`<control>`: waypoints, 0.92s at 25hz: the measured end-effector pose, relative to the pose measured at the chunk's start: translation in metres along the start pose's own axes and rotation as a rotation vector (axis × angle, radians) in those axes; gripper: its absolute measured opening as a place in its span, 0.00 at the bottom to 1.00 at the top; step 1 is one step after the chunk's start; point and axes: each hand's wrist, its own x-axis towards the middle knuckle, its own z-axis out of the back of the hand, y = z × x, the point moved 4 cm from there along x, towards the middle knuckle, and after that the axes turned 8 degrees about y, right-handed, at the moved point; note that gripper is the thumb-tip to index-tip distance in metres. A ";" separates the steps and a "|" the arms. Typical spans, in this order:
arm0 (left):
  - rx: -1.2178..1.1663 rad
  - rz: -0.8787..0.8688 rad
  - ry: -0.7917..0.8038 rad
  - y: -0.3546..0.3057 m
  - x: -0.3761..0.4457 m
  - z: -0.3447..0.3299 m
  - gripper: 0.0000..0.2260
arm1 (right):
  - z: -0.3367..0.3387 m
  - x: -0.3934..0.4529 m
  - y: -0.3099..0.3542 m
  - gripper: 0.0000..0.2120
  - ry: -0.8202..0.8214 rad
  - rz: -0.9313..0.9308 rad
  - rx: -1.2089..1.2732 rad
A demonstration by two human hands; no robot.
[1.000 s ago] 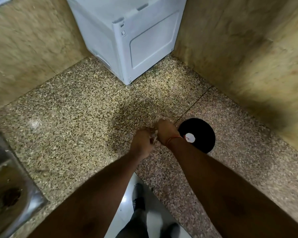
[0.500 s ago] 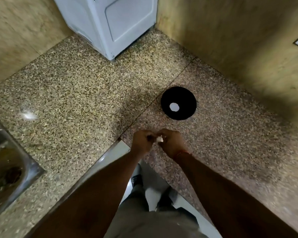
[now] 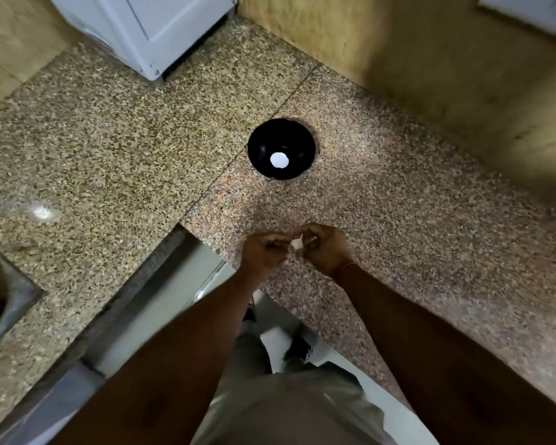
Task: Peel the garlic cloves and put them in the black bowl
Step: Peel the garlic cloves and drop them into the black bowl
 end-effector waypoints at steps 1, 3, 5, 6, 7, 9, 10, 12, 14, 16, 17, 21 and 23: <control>-0.001 -0.038 0.013 0.001 -0.002 -0.002 0.05 | 0.002 -0.003 -0.003 0.19 0.005 0.009 0.040; -0.033 -0.087 0.024 0.003 -0.006 -0.006 0.06 | 0.006 -0.010 -0.010 0.20 0.022 -0.015 0.154; -0.058 -0.087 0.017 0.006 -0.008 -0.008 0.08 | 0.008 -0.015 -0.014 0.19 0.057 -0.044 0.243; -0.063 -0.080 0.009 0.009 -0.008 -0.011 0.08 | 0.010 -0.017 -0.015 0.18 0.071 -0.043 0.264; -0.067 -0.073 0.002 0.010 -0.009 -0.014 0.07 | 0.011 -0.019 -0.016 0.18 0.082 -0.046 0.281; -0.077 -0.055 -0.014 0.008 -0.013 -0.022 0.07 | 0.011 -0.021 -0.019 0.18 0.097 -0.058 0.345; -0.089 -0.056 -0.019 0.006 -0.015 -0.025 0.08 | 0.011 -0.023 -0.020 0.18 0.095 -0.065 0.378; -0.116 -0.051 -0.015 0.006 -0.018 -0.032 0.08 | 0.013 -0.028 -0.022 0.17 0.087 -0.080 0.439; -0.120 -0.026 -0.015 0.007 -0.021 -0.037 0.07 | 0.014 -0.032 -0.025 0.17 0.090 -0.090 0.501; -0.111 0.005 -0.033 0.008 -0.022 -0.041 0.05 | 0.017 -0.037 -0.027 0.16 0.078 -0.112 0.525; -0.111 0.009 -0.040 0.008 -0.022 -0.043 0.05 | 0.018 -0.038 -0.029 0.16 0.067 -0.129 0.522; -0.077 -0.001 -0.063 0.007 -0.023 -0.047 0.06 | 0.021 -0.042 -0.035 0.19 0.077 -0.188 0.525; -0.006 -0.007 -0.081 0.007 -0.025 -0.046 0.05 | 0.021 -0.044 -0.039 0.19 0.109 -0.210 0.531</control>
